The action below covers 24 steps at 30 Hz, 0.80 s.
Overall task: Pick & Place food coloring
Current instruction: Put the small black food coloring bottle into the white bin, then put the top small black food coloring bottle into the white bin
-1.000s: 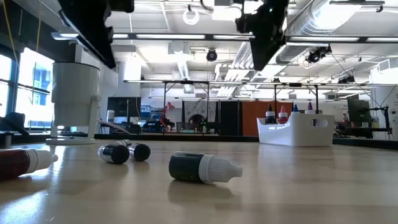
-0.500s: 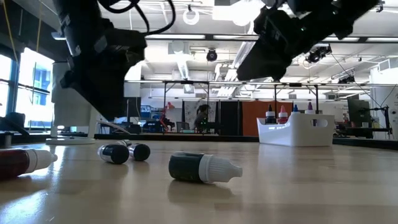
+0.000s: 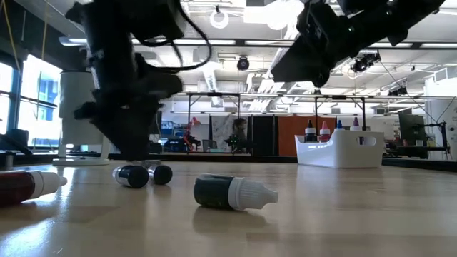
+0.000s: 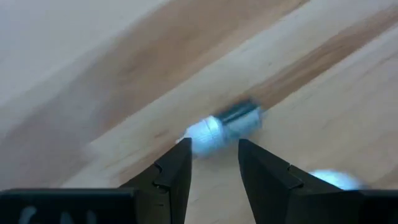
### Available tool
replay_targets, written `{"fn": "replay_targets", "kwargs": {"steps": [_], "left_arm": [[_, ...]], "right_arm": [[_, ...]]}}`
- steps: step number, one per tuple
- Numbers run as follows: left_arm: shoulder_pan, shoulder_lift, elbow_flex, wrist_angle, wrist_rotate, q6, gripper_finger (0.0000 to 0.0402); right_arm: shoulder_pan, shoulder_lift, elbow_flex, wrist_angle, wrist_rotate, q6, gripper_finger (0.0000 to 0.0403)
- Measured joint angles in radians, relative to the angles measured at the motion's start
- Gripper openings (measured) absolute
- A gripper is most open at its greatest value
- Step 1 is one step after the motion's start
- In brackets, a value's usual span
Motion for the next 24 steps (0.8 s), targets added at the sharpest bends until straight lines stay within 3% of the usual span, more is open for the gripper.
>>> {"fn": "replay_targets", "kwargs": {"steps": [6,14,21,24], "left_arm": [[0.003,0.047,0.006,0.067,0.006,0.022,0.0130],[0.024,0.059,0.005,0.113,-0.035,0.270,0.0130],[0.024,0.045,0.008,0.250,-0.009,0.288,0.0130],[0.024,0.045,0.006,0.236,-0.009,0.354,0.0130]], "right_arm": [[0.000,0.004,-0.004,-0.023,0.000,0.000,0.0121],[0.000,0.000,-0.003,-0.038,0.000,0.000,0.0121],[0.000,0.001,-0.002,-0.037,0.000,-0.002,0.0121],[0.000,0.002,-0.002,-0.039,0.000,-0.008,0.0121]]}}
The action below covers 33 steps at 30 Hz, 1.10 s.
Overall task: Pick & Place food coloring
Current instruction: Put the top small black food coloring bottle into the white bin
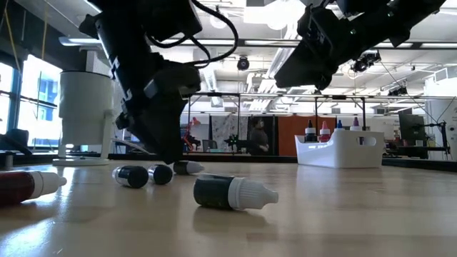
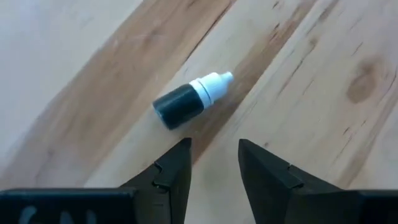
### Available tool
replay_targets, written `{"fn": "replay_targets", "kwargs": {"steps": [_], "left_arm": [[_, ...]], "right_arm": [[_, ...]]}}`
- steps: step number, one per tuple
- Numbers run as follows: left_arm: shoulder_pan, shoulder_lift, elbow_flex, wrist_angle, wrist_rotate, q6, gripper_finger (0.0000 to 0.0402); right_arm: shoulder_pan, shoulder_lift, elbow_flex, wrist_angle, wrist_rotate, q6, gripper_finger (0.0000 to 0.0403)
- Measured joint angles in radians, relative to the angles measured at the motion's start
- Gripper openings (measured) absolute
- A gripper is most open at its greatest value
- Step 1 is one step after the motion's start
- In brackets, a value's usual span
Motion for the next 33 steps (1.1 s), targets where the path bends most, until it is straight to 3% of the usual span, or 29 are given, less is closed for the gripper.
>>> {"fn": "replay_targets", "kwargs": {"steps": [7,15,20,33], "left_arm": [[0.000,-0.024,0.001,0.010,-0.001,0.312,0.0130],[0.007,-0.037,0.022,0.020,-0.085,0.670,0.0130],[0.045,-0.006,0.015,0.012,-0.010,0.693,0.0130],[0.131,0.108,0.019,0.045,0.063,0.686,0.0130]], "right_arm": [[0.000,0.000,0.000,-0.006,0.000,-0.003,0.0121],[0.000,0.000,0.000,-0.020,0.000,-0.004,0.0121],[0.000,0.001,0.000,-0.019,0.000,-0.004,0.0121],[0.000,0.001,0.000,-0.019,0.000,-0.002,0.0121]]}}
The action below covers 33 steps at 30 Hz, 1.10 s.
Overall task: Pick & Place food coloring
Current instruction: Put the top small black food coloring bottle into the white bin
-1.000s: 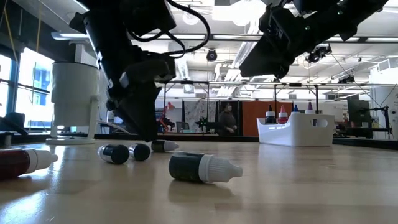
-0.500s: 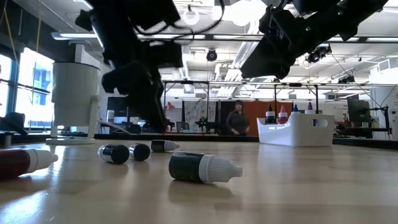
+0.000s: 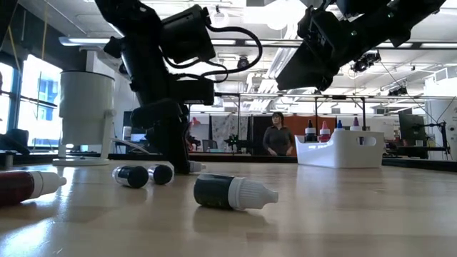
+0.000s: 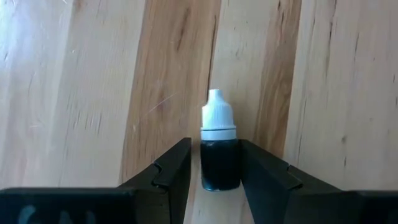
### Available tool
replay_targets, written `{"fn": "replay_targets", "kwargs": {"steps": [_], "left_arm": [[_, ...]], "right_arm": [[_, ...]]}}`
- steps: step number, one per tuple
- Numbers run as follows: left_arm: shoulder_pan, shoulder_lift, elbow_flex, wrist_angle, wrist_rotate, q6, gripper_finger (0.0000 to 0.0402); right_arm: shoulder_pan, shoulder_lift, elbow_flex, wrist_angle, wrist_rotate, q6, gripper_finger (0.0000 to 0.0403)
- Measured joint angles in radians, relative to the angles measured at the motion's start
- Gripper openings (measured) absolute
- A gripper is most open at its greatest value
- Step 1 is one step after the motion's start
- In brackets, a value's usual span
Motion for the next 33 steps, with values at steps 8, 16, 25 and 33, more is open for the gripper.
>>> {"fn": "replay_targets", "kwargs": {"steps": [8,16,25,33], "left_arm": [[0.000,0.002,-0.002,0.031,0.000,-0.028,0.0130],[0.000,0.004,-0.002,0.037,0.001,-0.028,0.0120],[0.000,0.007,-0.003,0.152,-0.003,-0.031,0.0060],[0.052,0.013,0.016,0.312,-0.012,-0.031,0.0075]], "right_arm": [[0.002,-0.104,0.000,-0.124,-0.001,0.066,0.0121],[0.029,-0.384,0.000,-0.587,0.104,0.292,0.0121],[0.165,-0.483,0.000,-0.787,0.389,0.470,0.0121],[0.247,-0.487,0.000,-0.847,0.311,0.551,0.0121]]}}
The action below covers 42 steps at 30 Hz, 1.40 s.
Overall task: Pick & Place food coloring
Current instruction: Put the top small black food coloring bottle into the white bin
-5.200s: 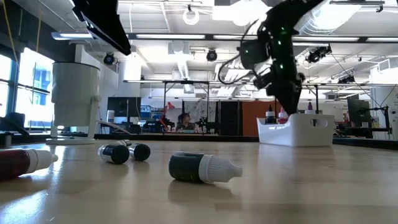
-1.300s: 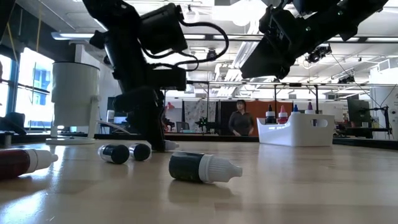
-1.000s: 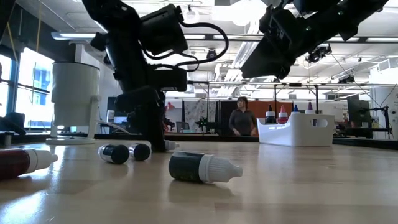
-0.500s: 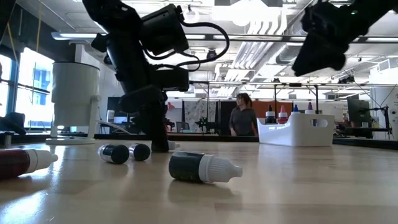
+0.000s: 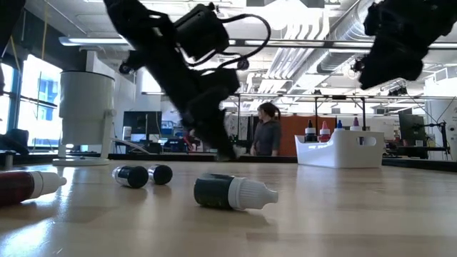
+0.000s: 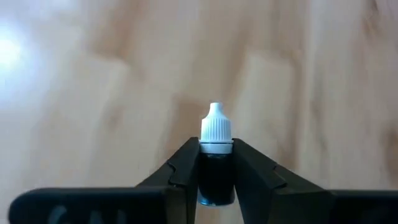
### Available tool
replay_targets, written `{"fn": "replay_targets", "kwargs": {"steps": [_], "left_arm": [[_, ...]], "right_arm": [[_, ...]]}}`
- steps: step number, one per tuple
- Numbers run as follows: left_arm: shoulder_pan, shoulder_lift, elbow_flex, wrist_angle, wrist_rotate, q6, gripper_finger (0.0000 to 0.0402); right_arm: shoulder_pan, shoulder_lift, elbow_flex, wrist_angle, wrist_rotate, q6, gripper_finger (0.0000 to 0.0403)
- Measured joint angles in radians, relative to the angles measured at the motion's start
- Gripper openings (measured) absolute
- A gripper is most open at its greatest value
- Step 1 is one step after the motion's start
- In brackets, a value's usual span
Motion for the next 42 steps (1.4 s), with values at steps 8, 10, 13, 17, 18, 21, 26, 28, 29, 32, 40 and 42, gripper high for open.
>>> {"fn": "replay_targets", "kwargs": {"steps": [8,10,13,17,18,21,26,28,29,32,40,42], "left_arm": [[0.192,0.035,0.178,0.157,0.084,-0.026,0.0077],[0.233,0.079,0.259,0.221,0.140,-0.023,0.0077],[0.277,0.166,0.399,0.243,0.154,-0.033,0.0077],[0.305,0.314,0.615,0.233,0.157,-0.025,0.0077],[0.305,0.356,0.675,0.239,0.158,-0.025,0.0077],[0.307,0.459,0.827,0.220,0.160,-0.022,0.0078],[0.307,0.613,1.005,0.209,0.148,-0.043,0.0078],[0.308,0.656,1.045,0.210,0.147,-0.078,0.0078],[0.308,0.673,1.059,0.211,0.147,-0.091,0.0078],[0.308,0.709,1.064,0.221,0.145,-0.098,0.0078],[0.308,0.738,1.065,0.231,0.135,-0.005,0.0093],[0.308,0.740,1.065,0.231,0.151,0.013,0.0108]], "right_arm": [[0.124,-0.006,0.000,-0.297,0.081,0.322,0.0121],[0.160,-0.006,0.000,-0.359,0.106,0.409,0.0121],[0.208,-0.007,0.000,-0.440,0.140,0.510,0.0121],[0.241,-0.006,0.000,-0.484,0.187,0.556,0.0121],[0.245,-0.006,0.000,-0.484,0.196,0.553,0.0121],[0.247,-0.006,0.000,-0.484,0.203,0.551,0.0121],[0.247,-0.006,0.000,-0.484,0.205,0.548,0.0121],[0.247,-0.005,0.000,-0.484,0.205,0.539,0.0121],[0.247,-0.005,0.000,-0.483,0.206,0.533,0.0121],[0.246,-0.005,0.000,-0.483,0.208,0.530,0.0121],[0.246,-0.005,0.000,-0.483,0.230,0.529,0.0121],[0.246,-0.005,0.000,-0.481,0.240,0.529,0.0121]]}}
